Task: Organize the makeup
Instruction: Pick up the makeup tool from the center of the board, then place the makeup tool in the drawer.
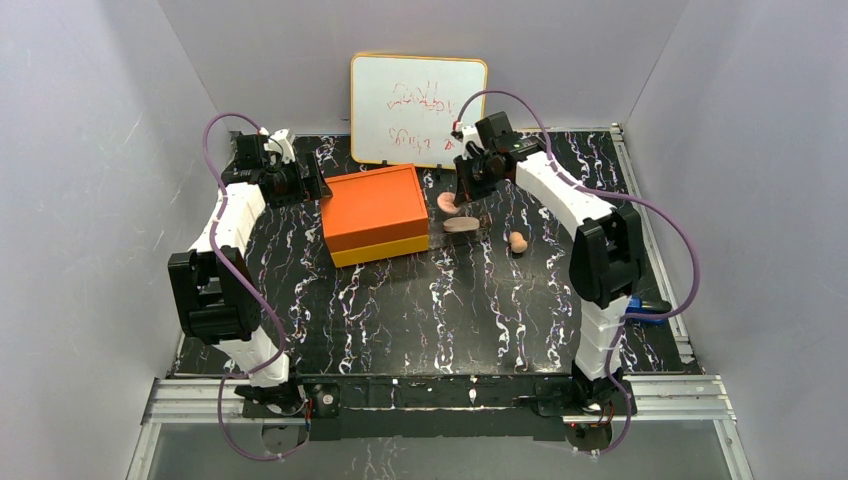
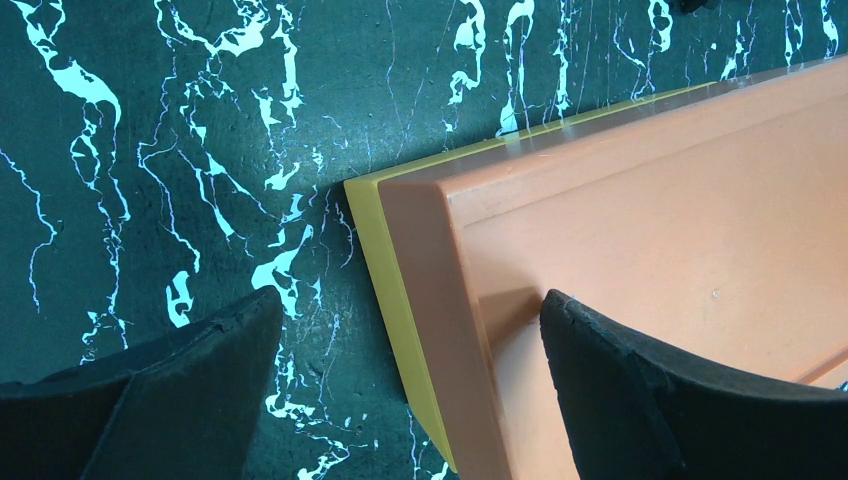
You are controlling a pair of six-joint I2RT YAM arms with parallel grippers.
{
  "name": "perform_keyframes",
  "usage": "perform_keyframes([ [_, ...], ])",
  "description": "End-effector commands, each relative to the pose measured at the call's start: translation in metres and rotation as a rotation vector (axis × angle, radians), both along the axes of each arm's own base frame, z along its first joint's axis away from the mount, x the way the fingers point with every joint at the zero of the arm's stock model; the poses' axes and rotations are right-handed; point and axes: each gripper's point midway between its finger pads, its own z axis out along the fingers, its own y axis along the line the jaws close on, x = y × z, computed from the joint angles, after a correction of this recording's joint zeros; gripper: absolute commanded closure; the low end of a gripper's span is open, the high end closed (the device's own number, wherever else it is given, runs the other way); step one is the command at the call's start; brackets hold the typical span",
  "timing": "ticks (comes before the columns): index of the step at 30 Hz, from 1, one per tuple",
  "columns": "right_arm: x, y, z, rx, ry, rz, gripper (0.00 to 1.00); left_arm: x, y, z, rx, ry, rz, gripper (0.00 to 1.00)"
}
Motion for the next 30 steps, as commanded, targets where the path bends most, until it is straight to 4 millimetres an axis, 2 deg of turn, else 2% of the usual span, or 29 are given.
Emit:
perform_keyframes([
  [1, -0.016, 0.003, -0.004, -0.028, 0.077, 0.068, 0.99, -0.041, 0.020, -0.044, 0.110, 0.195, 0.026, 0.04],
  [7, -0.024, 0.012, -0.024, -0.059, 0.119, 0.092, 0.99, -0.041, 0.020, -0.043, 0.110, 0.194, 0.025, 0.04],
  [8, -0.025, 0.013, -0.026, -0.063, 0.124, 0.096, 0.96, -0.040, 0.020, -0.044, 0.110, 0.195, 0.025, 0.04],
  [10, -0.026, 0.017, -0.030, -0.068, 0.129, 0.104, 0.86, -0.040, 0.020, -0.044, 0.109, 0.196, 0.024, 0.04],
  [12, -0.025, 0.020, -0.030, -0.070, 0.129, 0.108, 0.70, -0.040, 0.020, -0.044, 0.111, 0.197, 0.024, 0.04],
  [14, -0.023, 0.021, -0.029, -0.069, 0.124, 0.109, 0.59, -0.040, 0.020, -0.044, 0.111, 0.197, 0.024, 0.04],
  [18, -0.018, 0.022, -0.026, -0.073, 0.106, 0.102, 0.51, -0.039, 0.020, -0.045, 0.111, 0.200, 0.023, 0.04],
  [20, -0.015, 0.022, -0.023, -0.077, 0.092, 0.093, 0.49, -0.039, 0.020, -0.045, 0.111, 0.201, 0.022, 0.04],
  [22, -0.007, 0.017, -0.019, -0.096, 0.054, 0.057, 0.49, -0.039, 0.020, -0.046, 0.111, 0.203, 0.022, 0.04],
  [25, 0.010, 0.004, 0.003, -0.119, -0.060, -0.038, 0.45, -0.038, 0.020, -0.045, 0.111, 0.201, 0.020, 0.04],
  [27, 0.022, -0.011, 0.021, -0.115, -0.126, -0.117, 0.40, -0.038, 0.020, -0.045, 0.111, 0.202, 0.020, 0.04],
  [30, 0.035, -0.042, 0.036, -0.123, -0.177, -0.237, 0.40, -0.038, 0.020, -0.045, 0.110, 0.201, 0.020, 0.04],
])
